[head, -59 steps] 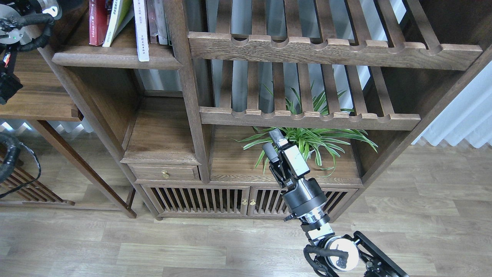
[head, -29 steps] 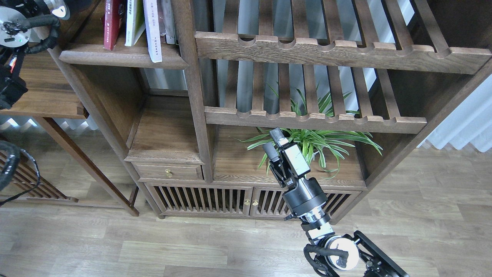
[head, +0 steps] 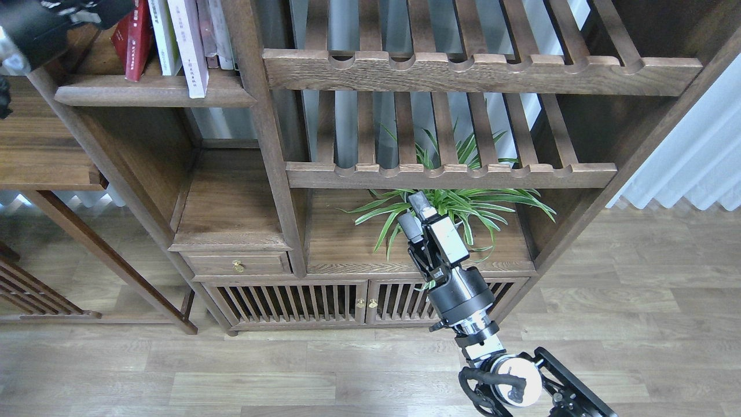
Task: Organize books on shelf
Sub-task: 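Withdraw the left gripper down from the upper shelf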
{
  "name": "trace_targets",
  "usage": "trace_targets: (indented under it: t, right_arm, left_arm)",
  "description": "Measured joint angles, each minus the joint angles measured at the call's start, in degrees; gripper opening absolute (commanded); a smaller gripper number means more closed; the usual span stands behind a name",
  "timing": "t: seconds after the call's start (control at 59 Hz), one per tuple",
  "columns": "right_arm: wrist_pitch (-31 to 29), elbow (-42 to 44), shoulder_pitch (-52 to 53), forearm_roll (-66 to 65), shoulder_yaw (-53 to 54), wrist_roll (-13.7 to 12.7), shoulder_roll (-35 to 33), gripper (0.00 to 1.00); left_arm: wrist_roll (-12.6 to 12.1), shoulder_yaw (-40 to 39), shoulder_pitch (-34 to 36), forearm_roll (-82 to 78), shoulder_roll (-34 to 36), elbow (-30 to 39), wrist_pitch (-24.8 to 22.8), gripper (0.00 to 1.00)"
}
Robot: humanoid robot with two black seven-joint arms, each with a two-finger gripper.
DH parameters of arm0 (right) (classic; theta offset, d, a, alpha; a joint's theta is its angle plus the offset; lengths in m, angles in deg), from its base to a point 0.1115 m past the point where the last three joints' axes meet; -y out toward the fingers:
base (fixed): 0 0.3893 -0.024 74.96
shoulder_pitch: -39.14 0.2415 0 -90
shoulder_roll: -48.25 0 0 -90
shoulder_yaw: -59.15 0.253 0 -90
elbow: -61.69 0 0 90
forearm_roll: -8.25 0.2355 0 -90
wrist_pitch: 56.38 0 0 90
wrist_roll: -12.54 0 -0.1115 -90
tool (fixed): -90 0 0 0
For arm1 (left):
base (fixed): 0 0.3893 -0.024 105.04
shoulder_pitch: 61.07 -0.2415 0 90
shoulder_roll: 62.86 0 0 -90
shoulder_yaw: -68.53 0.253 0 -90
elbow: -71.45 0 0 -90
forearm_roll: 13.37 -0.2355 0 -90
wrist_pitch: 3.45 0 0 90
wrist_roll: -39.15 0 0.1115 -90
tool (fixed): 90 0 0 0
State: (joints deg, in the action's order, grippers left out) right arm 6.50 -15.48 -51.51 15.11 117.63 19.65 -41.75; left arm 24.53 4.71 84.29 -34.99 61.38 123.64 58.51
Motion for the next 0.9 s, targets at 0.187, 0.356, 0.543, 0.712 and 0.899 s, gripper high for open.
trace_targets:
  t: [0.187, 0.356, 0.543, 0.712, 0.899]
  right_arm:
    - [2.2, -0.1, -0.1, 0.0, 0.0, 0.0, 0.0, 0.99]
    - [2.3, -0.1, 0.0, 0.0, 0.3, 0.0, 0.0, 0.99]
    - [2.2, 0.0, 0.0, 0.0, 0.5, 0.1, 0.0, 0.99]
    - [2.2, 0.1, 0.1, 0.0, 0.5, 0.1, 0.0, 0.99]
    - [2.1, 0.2, 0.0, 0.5, 0.8, 0.3, 0.0, 0.99]
  left_arm:
    - [0.3, -1.9, -3.1, 0.5, 0.5, 3.6, 0.0, 0.57]
    - [0.5, -2.6, -5.7, 2.0, 0.6, 6.4, 0.0, 0.57]
    - [0.5, -5.9, -10.1, 3.5, 0.7, 11.0, 0.0, 0.57]
    - [0.3, -7.3, -15.4, 5.4, 0.5, 16.2, 0.0, 0.57]
    - [0.8, -7.5, -20.2, 6.8, -1.0, 18.8, 0.0, 0.57]
